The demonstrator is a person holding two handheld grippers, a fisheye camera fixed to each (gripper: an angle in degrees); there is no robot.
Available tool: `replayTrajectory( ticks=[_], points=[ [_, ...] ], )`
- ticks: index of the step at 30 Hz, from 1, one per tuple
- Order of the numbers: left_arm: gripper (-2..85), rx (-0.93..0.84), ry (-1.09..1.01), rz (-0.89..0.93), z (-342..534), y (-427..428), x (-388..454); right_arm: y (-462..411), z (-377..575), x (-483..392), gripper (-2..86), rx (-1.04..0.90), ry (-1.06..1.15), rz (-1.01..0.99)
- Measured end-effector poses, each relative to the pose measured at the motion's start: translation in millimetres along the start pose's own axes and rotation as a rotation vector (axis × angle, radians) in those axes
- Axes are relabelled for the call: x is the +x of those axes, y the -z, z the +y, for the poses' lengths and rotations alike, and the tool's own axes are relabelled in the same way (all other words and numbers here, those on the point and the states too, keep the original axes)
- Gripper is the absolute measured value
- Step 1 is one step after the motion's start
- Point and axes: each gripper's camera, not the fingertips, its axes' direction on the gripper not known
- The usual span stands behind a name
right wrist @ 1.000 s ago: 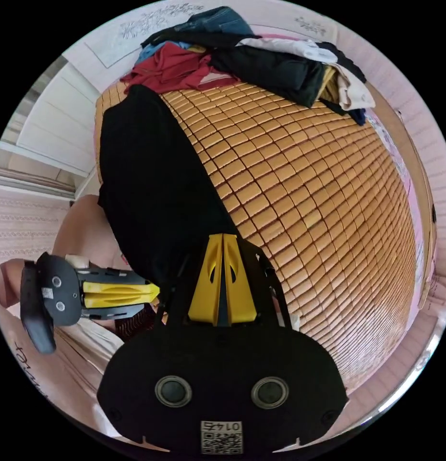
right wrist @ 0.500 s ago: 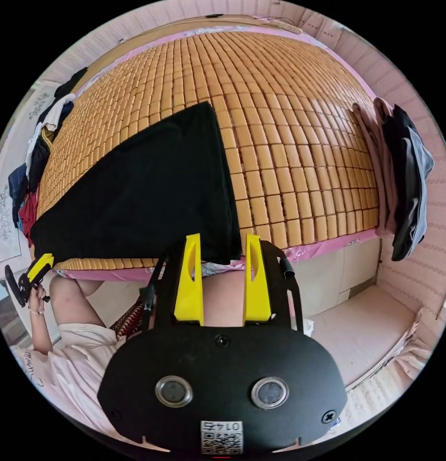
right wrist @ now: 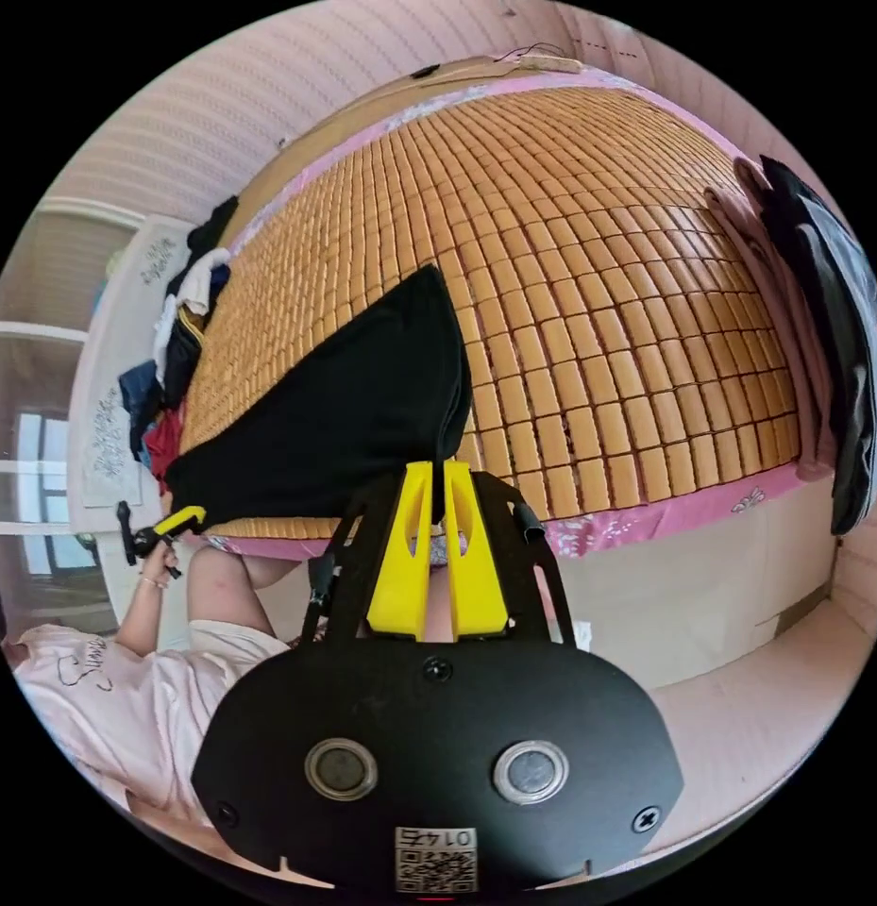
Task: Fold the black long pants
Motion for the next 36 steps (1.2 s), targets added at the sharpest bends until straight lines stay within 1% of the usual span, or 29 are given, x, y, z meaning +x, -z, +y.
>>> replayTrajectory(
  ticks=[1, 4, 7, 9, 10, 11, 12, 14, 15, 17, 18, 20, 21, 22, 23, 24, 26, 27, 28, 31, 35, 36],
  points=[
    [1.5, 0.018, -0.016, 0.022, -1, 0, 2, 17, 3, 9, 0.0, 0.047, -0.015, -0.057],
    [-0.1, 0.031, -0.049, 0.098, -8, -4, 14, 58, 10, 15, -0.1, 0.168, 0.003, -0.099],
    [-0.8, 0.07, -0.113, 0.153, -16, -10, 40, 105, 18, 13, 0.0, 0.338, 0.064, -0.192],
    [-0.9, 0.103, -0.132, 0.219, -24, -14, 56, 133, 23, 3, 0.2, 0.432, 0.118, -0.212],
    [-0.9, 0.115, -0.146, 0.27, -32, -19, 68, 150, 26, -9, 0.4, 0.48, 0.17, -0.213],
    [-1.0, 0.164, -0.172, 0.319, -39, -22, 81, 166, 27, -25, 0.5, 0.512, 0.23, -0.208],
    [-1.0, 0.189, -0.189, 0.344, -43, -23, 87, 172, 28, -35, 0.6, 0.524, 0.266, -0.205],
    [-1.0, 0.189, -0.248, 0.477, -63, -31, 109, 187, 28, -83, 0.8, 0.535, 0.426, -0.216],
    [-1.0, 0.2, -0.255, 0.509, -66, -31, 112, 187, 28, -97, 0.8, 0.529, 0.475, -0.229],
    [-1.0, 0.275, -0.259, 0.579, -68, -14, 112, 169, 27, -160, 1.0, 0.43, 0.679, -0.298],
    [-1.0, 0.298, -0.246, 0.583, -65, -8, 109, 159, 28, -177, 1.1, 0.387, 0.727, -0.314],
    [-1.0, 0.373, -0.171, 0.611, -40, 14, 81, 99, 39, -241, 1.3, 0.155, 0.893, -0.352],
    [-1.0, 0.386, -0.146, 0.612, -31, 17, 72, 78, 45, -256, 1.4, 0.085, 0.93, -0.349],
    [-1.0, 0.397, -0.101, 0.61, -12, 22, 53, 33, 61, -281, 1.6, -0.044, 0.992, -0.337],
    [-0.9, 0.386, -0.049, 0.586, 7, 23, 35, -17, 80, -298, 2.0, -0.161, 1.028, -0.32],
    [-0.9, 0.37, -0.024, 0.566, 15, 22, 26, -44, 89, -305, 2.2, -0.22, 1.037, -0.301],
    [-0.6, 0.292, 0.054, 0.484, 40, 18, -3, -142, 119, -313, 3.9, -0.464, 0.994, -0.159],
    [-0.5, 0.278, 0.07, 0.465, 46, 17, -10, -160, 125, -314, 4.3, -0.517, 0.984, -0.131],
    [0.0, 0.268, 0.099, 0.442, 55, 18, -20, -179, 136, -315, 4.9, -0.556, 0.983, -0.122],
    [2.6, 0.287, 0.157, 0.439, 68, 20, -34, -190, 145, -322, 7.0, -0.557, 0.979, -0.129],
    [5.1, 0.29, 0.164, 0.429, 64, 14, -29, -202, 145, -338, 8.0, -0.505, 1.027, -0.009],
    [5.3, 0.285, 0.164, 0.42, 63, 12, -28, -205, 144, -340, 8.1, -0.498, 1.031, -0.005]
  ],
)
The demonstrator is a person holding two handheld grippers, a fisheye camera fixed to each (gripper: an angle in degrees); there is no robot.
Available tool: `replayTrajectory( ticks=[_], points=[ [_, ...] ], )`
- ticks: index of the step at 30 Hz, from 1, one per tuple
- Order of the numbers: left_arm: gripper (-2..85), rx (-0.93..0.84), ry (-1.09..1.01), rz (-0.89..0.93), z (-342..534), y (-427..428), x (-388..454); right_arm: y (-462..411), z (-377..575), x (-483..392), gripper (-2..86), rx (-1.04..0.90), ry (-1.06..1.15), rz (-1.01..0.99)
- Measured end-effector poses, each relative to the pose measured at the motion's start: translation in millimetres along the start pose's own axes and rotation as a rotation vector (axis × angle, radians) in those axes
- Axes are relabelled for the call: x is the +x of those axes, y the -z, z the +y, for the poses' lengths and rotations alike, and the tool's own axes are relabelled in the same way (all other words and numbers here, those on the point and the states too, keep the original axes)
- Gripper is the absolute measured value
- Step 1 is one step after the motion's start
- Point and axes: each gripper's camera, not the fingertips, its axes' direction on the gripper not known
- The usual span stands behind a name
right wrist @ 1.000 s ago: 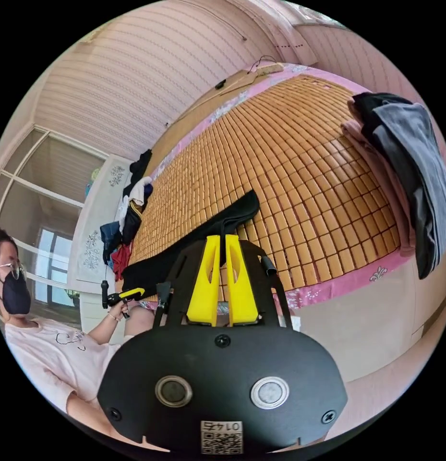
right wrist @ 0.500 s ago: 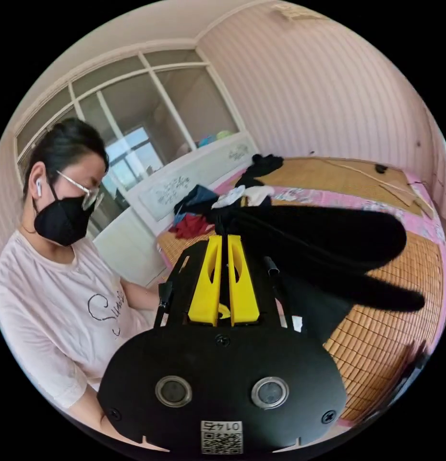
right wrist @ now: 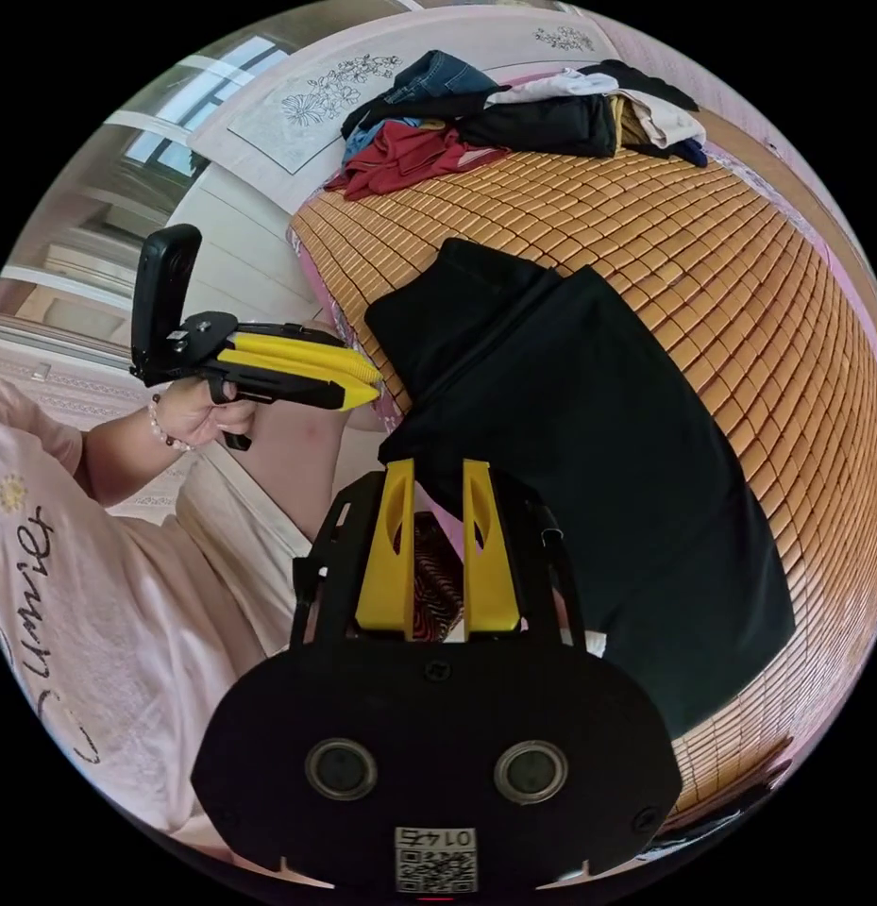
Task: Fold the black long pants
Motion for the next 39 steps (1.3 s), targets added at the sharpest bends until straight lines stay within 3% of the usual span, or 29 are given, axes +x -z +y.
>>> replayTrajectory(
  ticks=[6, 12, 17, 21, 25, 30, 39],
  points=[
    [7.6, -0.015, -0.042, -0.169, -4, -23, 17, -17, -78, 29, 10.5, 0.072, 0.004, 0.189],
    [5.4, -0.134, -0.066, -0.213, -3, -45, 17, -64, -154, 71, 13.3, -0.043, -0.021, 0.247],
    [-0.5, -0.124, -0.094, -0.202, -2, -41, 12, -71, -164, 71, 1.0, -0.044, 0.058, 0.289],
    [-0.9, -0.085, -0.153, -0.167, 4, -22, 18, -58, -160, 59, -0.5, 0.018, 0.15, 0.314],
    [-0.8, -0.095, -0.173, -0.117, 12, -5, 20, -54, -176, 55, -0.6, 0.045, 0.215, 0.188],
    [1.4, -0.125, -0.056, -0.088, 8, -13, -9, -106, -212, 66, 1.3, -0.072, 0.177, 0.277],
    [7.9, -0.152, 0.026, -0.095, 9, -13, -33, -148, -245, 86, 11.7, -0.12, 0.222, 0.214]
  ],
)
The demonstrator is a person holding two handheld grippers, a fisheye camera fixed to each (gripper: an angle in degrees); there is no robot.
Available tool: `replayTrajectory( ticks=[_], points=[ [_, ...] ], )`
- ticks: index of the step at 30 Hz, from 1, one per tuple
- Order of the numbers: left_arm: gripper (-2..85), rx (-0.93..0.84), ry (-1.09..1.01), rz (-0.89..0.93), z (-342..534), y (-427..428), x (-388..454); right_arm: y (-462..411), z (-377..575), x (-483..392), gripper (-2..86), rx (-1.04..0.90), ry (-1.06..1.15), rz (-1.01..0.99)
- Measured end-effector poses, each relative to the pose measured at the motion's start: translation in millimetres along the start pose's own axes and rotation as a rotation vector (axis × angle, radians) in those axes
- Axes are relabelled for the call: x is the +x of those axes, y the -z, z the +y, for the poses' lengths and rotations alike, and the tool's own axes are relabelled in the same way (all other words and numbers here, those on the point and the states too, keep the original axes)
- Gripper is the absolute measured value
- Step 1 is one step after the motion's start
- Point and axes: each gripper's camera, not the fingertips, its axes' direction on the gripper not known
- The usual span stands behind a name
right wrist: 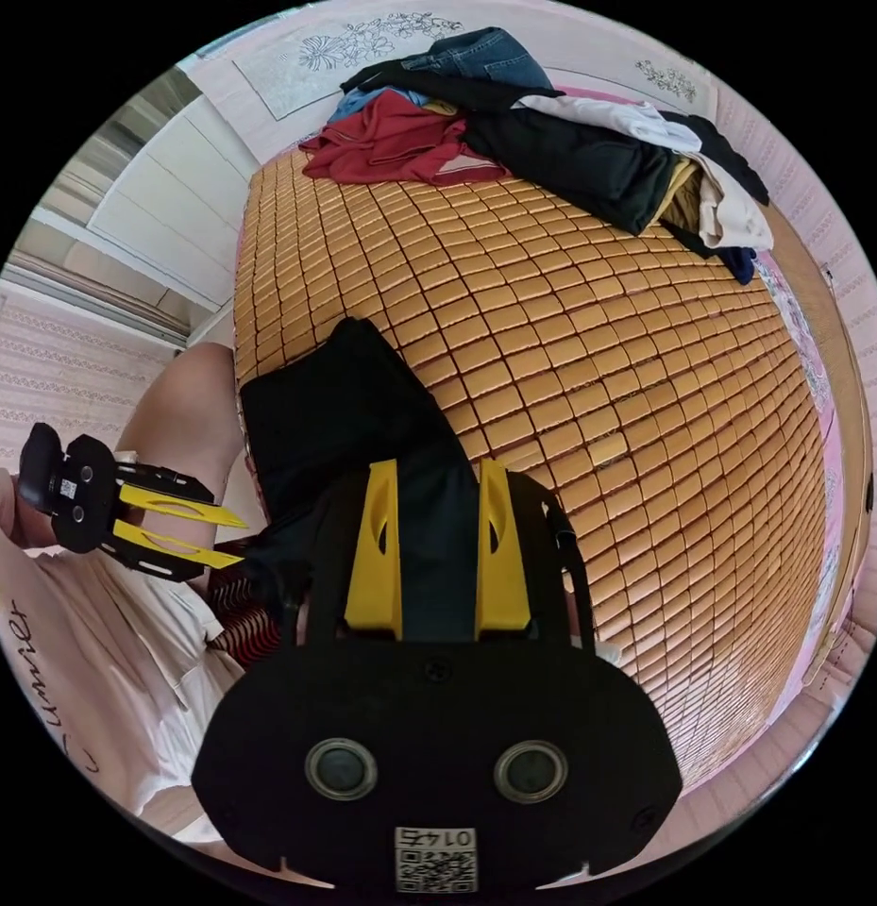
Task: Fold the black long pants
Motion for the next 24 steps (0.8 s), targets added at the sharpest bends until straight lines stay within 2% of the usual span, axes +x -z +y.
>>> replayTrajectory(
  ticks=[6, 12, 20, 24],
  points=[
    [9.4, 0.0, 0.068, 0.023, -8, -11, -8, -27, -17, -6, 7.4, -0.034, 0.068, 0.086],
    [2.2, 0.002, 0.102, 0.066, -10, -21, -15, -27, -17, 0, 4.9, 0.001, 0.077, 0.09],
    [-0.3, 0.119, -0.054, 0.082, -6, 36, -5, -4, -8, 2, 3.4, 0.042, 0.068, 0.121],
    [-0.4, 0.123, -0.025, 0.013, -6, 47, -23, 12, -24, 1, 3.3, 0.126, 0.049, 0.051]
  ],
)
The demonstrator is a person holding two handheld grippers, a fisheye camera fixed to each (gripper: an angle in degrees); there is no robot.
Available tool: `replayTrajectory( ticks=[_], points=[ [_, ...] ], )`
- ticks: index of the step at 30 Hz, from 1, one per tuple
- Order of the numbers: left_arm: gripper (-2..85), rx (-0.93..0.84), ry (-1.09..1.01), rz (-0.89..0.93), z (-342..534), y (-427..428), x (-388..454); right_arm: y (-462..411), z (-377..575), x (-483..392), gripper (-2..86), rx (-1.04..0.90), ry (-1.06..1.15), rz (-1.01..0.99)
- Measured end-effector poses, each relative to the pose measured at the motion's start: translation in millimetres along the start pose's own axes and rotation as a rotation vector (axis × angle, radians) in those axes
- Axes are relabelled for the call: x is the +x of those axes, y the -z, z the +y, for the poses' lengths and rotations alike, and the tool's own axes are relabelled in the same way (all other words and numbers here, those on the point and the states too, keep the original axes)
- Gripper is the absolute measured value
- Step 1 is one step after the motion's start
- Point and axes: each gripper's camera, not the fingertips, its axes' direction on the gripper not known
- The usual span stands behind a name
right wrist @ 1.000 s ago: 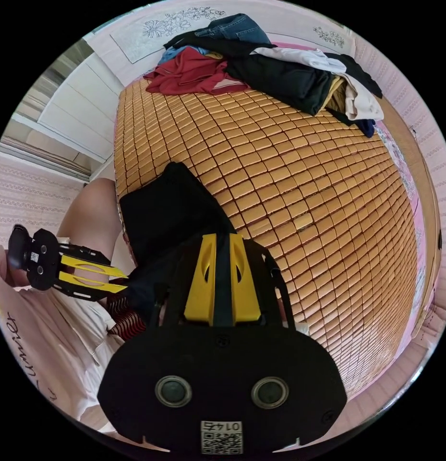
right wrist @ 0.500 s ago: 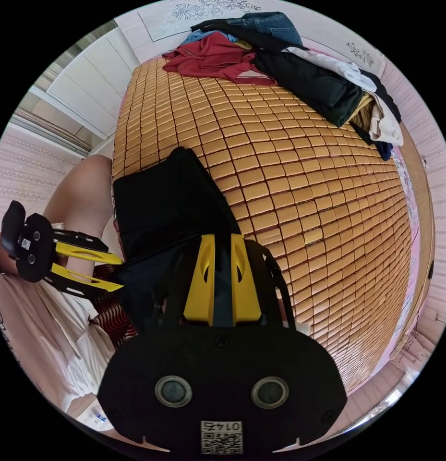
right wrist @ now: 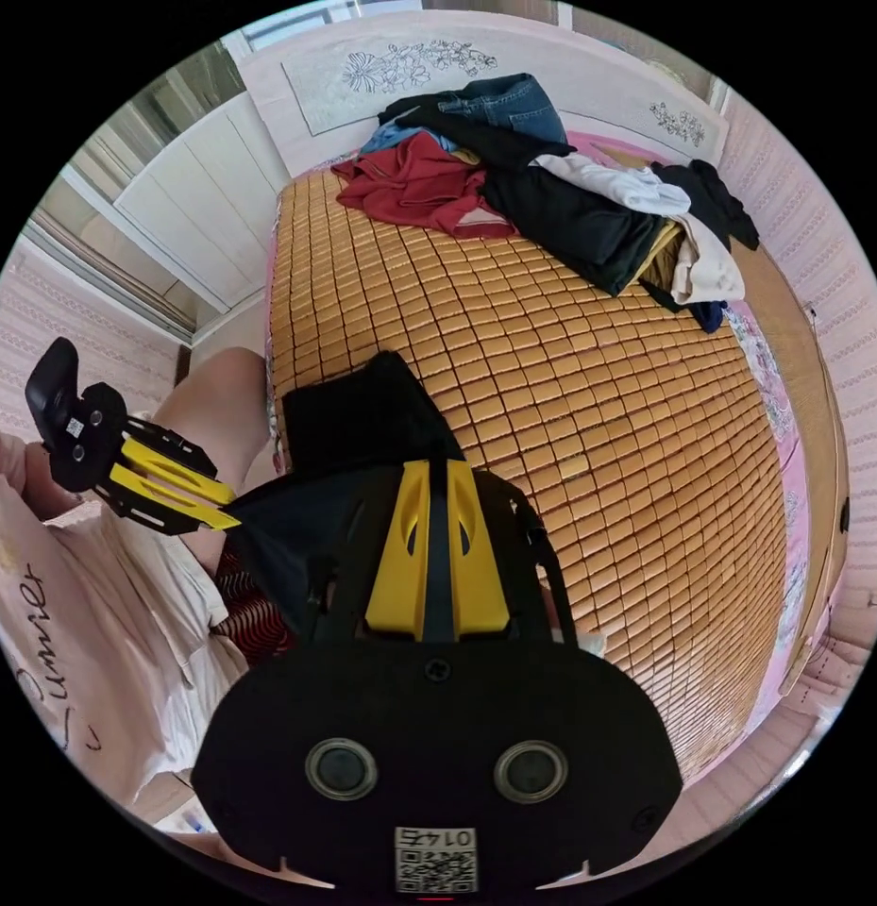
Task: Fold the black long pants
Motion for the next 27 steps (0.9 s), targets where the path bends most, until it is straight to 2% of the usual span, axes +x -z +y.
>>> replayTrajectory(
  ticks=[4, 12, 17, 19, 24, 27],
  points=[
    [-0.4, -0.137, 0.059, 0.034, -2, -31, -13, -35, -21, 2, 5.7, -0.037, 0.015, -0.049],
    [-0.2, -0.164, 0.115, 0.03, -1, -44, -14, -65, -33, -26, 10.8, -0.058, 0.172, 0.014],
    [0.0, -0.166, 0.113, 0.031, -4, -46, -8, -102, -45, -59, 6.0, -0.161, 0.295, 0.225],
    [0.0, -0.159, 0.11, 0.032, -4, -45, -5, -107, -45, -62, 3.7, -0.168, 0.306, 0.223],
    [0.1, -0.094, 0.041, 0.08, -8, -22, 10, -66, -38, -51, 0.9, -0.077, 0.208, 0.146],
    [0.3, -0.051, 0.018, 0.009, -11, -2, 7, -30, -38, -42, 1.0, 0.027, 0.126, 0.123]
  ],
)
